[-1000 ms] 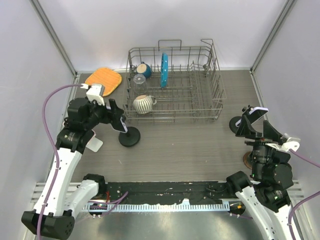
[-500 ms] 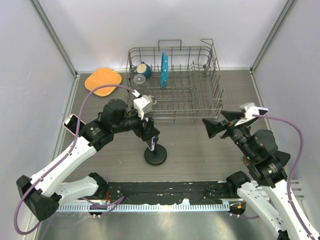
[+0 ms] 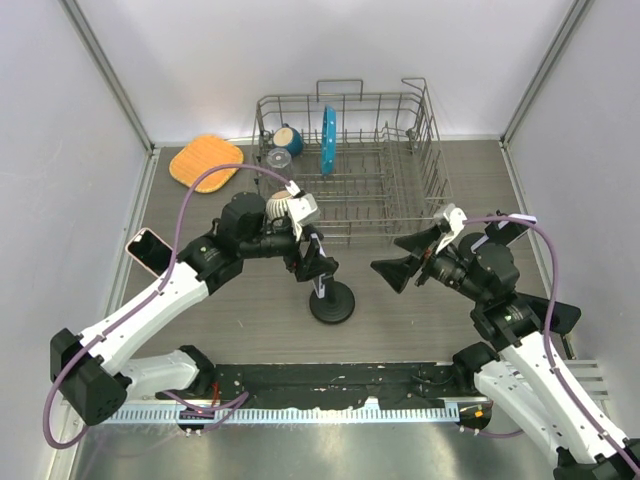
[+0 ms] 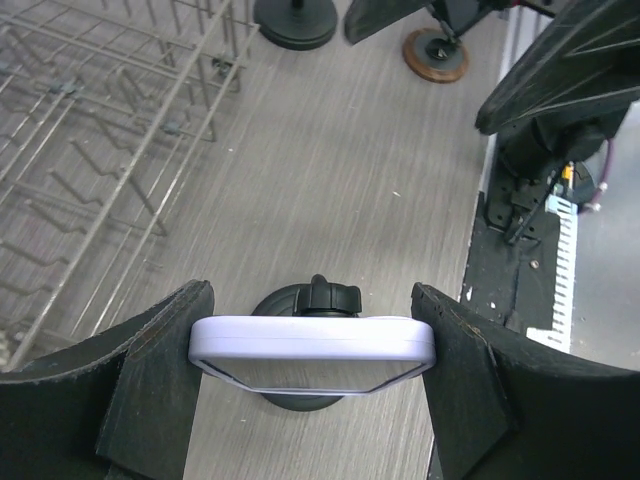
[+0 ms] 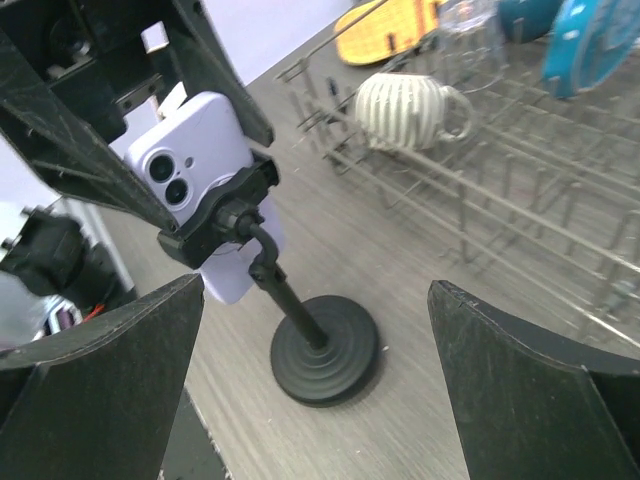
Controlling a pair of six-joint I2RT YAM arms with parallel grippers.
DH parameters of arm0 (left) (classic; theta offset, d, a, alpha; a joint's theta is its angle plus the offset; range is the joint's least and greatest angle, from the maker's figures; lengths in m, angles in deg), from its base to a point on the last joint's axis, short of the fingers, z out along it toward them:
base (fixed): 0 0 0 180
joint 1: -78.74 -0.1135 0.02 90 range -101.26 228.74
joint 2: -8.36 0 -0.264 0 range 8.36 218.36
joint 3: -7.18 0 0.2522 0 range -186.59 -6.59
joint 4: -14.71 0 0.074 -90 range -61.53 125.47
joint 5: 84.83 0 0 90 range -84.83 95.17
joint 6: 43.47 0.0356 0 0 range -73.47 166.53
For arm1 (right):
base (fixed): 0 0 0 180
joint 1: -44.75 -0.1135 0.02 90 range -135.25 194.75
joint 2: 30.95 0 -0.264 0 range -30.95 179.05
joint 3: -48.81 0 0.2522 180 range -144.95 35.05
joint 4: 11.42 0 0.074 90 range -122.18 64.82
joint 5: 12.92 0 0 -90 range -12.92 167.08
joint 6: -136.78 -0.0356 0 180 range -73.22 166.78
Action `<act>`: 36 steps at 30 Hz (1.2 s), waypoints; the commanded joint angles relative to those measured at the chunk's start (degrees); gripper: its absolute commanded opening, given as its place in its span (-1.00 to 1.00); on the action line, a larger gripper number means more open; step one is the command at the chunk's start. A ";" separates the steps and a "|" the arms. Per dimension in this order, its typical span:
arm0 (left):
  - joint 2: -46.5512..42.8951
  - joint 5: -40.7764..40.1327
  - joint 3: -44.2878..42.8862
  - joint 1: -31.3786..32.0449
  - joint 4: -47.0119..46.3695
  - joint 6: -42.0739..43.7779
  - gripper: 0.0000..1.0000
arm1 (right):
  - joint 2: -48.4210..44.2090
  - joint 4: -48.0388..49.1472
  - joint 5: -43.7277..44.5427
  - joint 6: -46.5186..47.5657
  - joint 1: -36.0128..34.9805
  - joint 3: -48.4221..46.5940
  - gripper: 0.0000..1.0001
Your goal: Remove the phone from the phone stand
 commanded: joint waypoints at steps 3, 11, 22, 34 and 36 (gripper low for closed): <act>-3.82 8.92 2.51 0.16 -9.29 3.48 -0.64 | 3.78 15.06 -15.19 -2.39 -0.36 3.74 0.99; -0.56 12.43 0.84 0.16 -7.54 2.52 -0.50 | 10.90 20.62 -21.78 -5.47 -0.36 4.71 0.99; -3.54 12.18 1.10 0.16 -8.24 -0.12 0.68 | 16.61 25.63 -20.56 -3.10 -5.45 6.73 0.99; -7.15 12.17 1.28 0.16 -8.06 -0.64 0.97 | 22.94 23.17 -23.10 7.96 -11.08 4.54 0.86; -7.51 12.26 1.19 0.16 -8.06 -2.14 0.97 | 24.52 22.64 -23.02 9.20 -11.61 4.18 0.84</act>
